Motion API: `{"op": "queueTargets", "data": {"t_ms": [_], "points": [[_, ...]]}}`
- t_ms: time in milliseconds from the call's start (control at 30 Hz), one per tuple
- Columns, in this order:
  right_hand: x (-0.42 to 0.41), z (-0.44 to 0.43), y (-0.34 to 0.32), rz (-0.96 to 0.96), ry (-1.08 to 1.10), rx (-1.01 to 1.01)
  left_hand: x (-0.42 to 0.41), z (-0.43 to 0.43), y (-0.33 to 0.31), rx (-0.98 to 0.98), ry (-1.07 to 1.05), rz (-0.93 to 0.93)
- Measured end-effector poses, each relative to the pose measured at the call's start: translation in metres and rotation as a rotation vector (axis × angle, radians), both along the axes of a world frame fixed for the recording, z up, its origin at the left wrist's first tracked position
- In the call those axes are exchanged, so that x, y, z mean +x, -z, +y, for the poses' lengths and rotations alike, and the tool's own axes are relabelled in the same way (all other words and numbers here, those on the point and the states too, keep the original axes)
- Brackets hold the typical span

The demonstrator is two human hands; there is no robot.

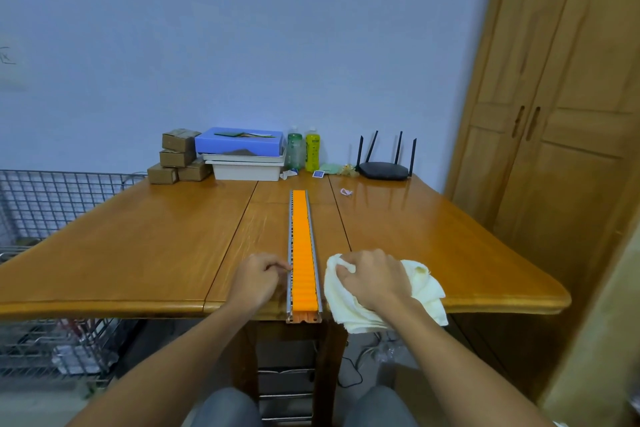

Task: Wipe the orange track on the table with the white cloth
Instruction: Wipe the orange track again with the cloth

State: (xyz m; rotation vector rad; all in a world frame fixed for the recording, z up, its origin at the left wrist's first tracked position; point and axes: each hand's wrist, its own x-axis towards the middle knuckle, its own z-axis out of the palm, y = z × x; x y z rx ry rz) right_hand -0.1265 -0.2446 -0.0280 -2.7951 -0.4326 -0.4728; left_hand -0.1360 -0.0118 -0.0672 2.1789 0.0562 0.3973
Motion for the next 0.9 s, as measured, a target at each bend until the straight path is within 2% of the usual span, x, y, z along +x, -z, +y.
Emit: {"op": "queueTargets", "data": {"t_ms": [167, 367, 667, 900], "points": [[0.033, 0.005, -0.001, -0.032, 0.012, 0.043, 0.029, 0.005, -0.003, 0.068, -0.098, 0.043], [0.073, 0.015, 0.005, -0.116, 0.007, 0.226, 0.070, 0.010, -0.005, 0.142, -0.098, 0.059], [0.149, 0.031, 0.024, -0.139, 0.030, 0.659, 0.156, 0.022, 0.004, 0.153, -0.043, 0.088], [0.225, 0.048, 0.032, -0.056, 0.085, 0.899, 0.223, 0.027, 0.000, 0.036, -0.069, 0.115]]}}
